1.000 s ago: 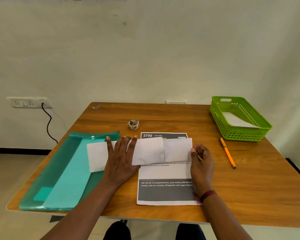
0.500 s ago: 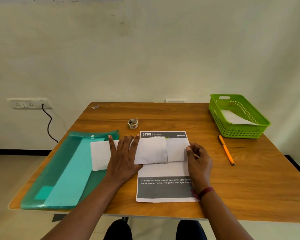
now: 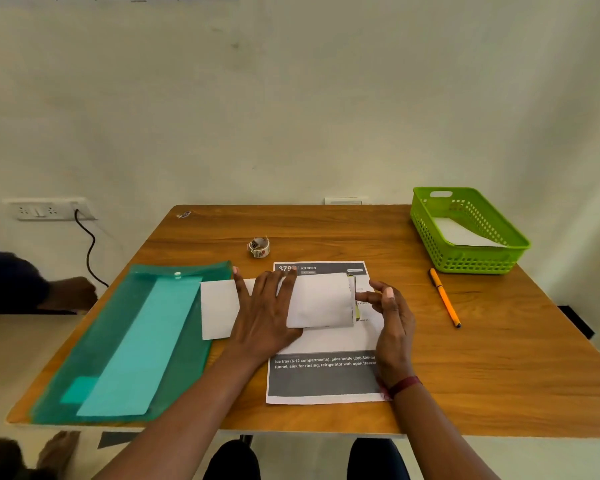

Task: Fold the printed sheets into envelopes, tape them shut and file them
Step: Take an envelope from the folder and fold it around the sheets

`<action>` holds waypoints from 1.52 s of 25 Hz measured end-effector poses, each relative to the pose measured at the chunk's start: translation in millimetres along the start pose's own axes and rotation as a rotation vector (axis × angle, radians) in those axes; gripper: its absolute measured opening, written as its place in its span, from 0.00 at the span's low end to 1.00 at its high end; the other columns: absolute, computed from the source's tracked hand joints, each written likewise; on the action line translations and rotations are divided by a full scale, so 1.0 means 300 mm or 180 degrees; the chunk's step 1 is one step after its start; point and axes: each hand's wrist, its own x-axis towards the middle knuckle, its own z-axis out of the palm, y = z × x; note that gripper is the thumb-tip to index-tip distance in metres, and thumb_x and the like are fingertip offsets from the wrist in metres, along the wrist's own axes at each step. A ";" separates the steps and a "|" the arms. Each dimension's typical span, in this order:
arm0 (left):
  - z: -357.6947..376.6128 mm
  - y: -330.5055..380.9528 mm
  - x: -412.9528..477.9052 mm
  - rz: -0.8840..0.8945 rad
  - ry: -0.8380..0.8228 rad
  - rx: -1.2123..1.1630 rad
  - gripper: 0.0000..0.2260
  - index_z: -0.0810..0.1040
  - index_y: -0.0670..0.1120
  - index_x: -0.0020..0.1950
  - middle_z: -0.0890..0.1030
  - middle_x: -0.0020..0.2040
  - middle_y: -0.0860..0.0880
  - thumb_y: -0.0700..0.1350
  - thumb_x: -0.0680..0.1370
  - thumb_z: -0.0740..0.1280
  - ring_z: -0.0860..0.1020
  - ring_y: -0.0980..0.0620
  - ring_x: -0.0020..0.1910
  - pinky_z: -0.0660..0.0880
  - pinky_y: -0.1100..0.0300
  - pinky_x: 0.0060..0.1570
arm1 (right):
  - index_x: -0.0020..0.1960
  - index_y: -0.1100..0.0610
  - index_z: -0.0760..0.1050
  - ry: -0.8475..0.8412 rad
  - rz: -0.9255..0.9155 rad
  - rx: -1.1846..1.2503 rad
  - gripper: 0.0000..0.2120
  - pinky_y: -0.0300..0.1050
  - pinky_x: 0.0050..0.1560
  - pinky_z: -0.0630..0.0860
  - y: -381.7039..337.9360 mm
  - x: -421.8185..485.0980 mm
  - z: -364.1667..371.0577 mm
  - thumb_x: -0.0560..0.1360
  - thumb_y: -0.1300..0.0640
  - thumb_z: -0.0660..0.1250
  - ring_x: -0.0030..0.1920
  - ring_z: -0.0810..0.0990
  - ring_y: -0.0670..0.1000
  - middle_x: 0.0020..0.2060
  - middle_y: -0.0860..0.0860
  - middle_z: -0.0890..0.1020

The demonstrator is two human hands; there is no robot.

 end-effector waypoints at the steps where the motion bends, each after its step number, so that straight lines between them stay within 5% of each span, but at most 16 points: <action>1: 0.000 0.010 0.005 0.0015 -0.0022 0.0004 0.46 0.67 0.45 0.73 0.74 0.66 0.42 0.64 0.61 0.76 0.72 0.41 0.67 0.45 0.26 0.69 | 0.58 0.54 0.79 -0.0020 0.0004 0.0040 0.18 0.41 0.54 0.74 -0.004 -0.002 0.002 0.81 0.46 0.55 0.53 0.82 0.49 0.45 0.52 0.86; 4: 0.005 0.041 0.020 0.0071 -0.0053 0.0016 0.46 0.65 0.46 0.73 0.73 0.67 0.42 0.65 0.61 0.75 0.71 0.42 0.67 0.45 0.26 0.69 | 0.59 0.54 0.79 -0.0105 0.0038 0.0278 0.17 0.33 0.48 0.75 -0.015 -0.004 0.003 0.81 0.47 0.57 0.53 0.82 0.48 0.50 0.54 0.85; 12: 0.020 0.105 0.042 0.0116 -0.0083 -0.0053 0.48 0.62 0.47 0.75 0.72 0.68 0.43 0.66 0.62 0.74 0.68 0.42 0.69 0.41 0.28 0.70 | 0.65 0.53 0.76 -0.0248 0.0121 0.0308 0.20 0.34 0.50 0.76 0.008 0.003 -0.002 0.80 0.43 0.59 0.59 0.79 0.46 0.59 0.47 0.81; 19: 0.003 0.085 0.038 -0.0135 -0.0190 -0.0129 0.47 0.58 0.49 0.78 0.68 0.71 0.43 0.68 0.66 0.70 0.65 0.42 0.72 0.38 0.29 0.70 | 0.55 0.43 0.77 0.0340 0.0148 0.0113 0.10 0.32 0.42 0.75 0.005 0.011 -0.015 0.75 0.53 0.70 0.45 0.77 0.39 0.44 0.38 0.80; 24: -0.029 0.076 0.056 -0.0255 -0.0247 -0.0249 0.49 0.53 0.50 0.80 0.65 0.73 0.45 0.70 0.67 0.68 0.61 0.44 0.74 0.36 0.31 0.71 | 0.61 0.46 0.74 0.0144 0.0657 -0.0198 0.19 0.49 0.50 0.81 -0.005 0.042 0.000 0.73 0.49 0.73 0.53 0.81 0.49 0.54 0.48 0.79; 29: -0.040 0.107 0.081 -0.0343 -0.0120 -0.0454 0.50 0.52 0.50 0.79 0.65 0.72 0.45 0.69 0.66 0.70 0.62 0.45 0.72 0.34 0.34 0.70 | 0.58 0.43 0.73 -0.0185 0.0990 0.0426 0.19 0.48 0.41 0.82 -0.065 0.078 0.025 0.73 0.57 0.74 0.50 0.85 0.53 0.47 0.52 0.85; 34: -0.052 0.141 0.096 -0.0403 -0.0179 -0.0767 0.53 0.46 0.52 0.79 0.61 0.73 0.46 0.76 0.64 0.64 0.59 0.45 0.73 0.37 0.35 0.71 | 0.59 0.45 0.73 -0.0141 0.0782 0.0499 0.18 0.48 0.40 0.83 -0.126 0.107 0.028 0.74 0.63 0.71 0.50 0.85 0.51 0.47 0.45 0.86; 38: -0.110 0.170 0.113 -0.0361 0.0069 -0.1244 0.48 0.51 0.51 0.78 0.65 0.70 0.46 0.76 0.67 0.60 0.64 0.47 0.69 0.55 0.34 0.72 | 0.54 0.46 0.76 -0.0111 0.0556 0.0477 0.14 0.53 0.42 0.83 -0.185 0.127 0.040 0.76 0.64 0.69 0.50 0.84 0.56 0.48 0.47 0.86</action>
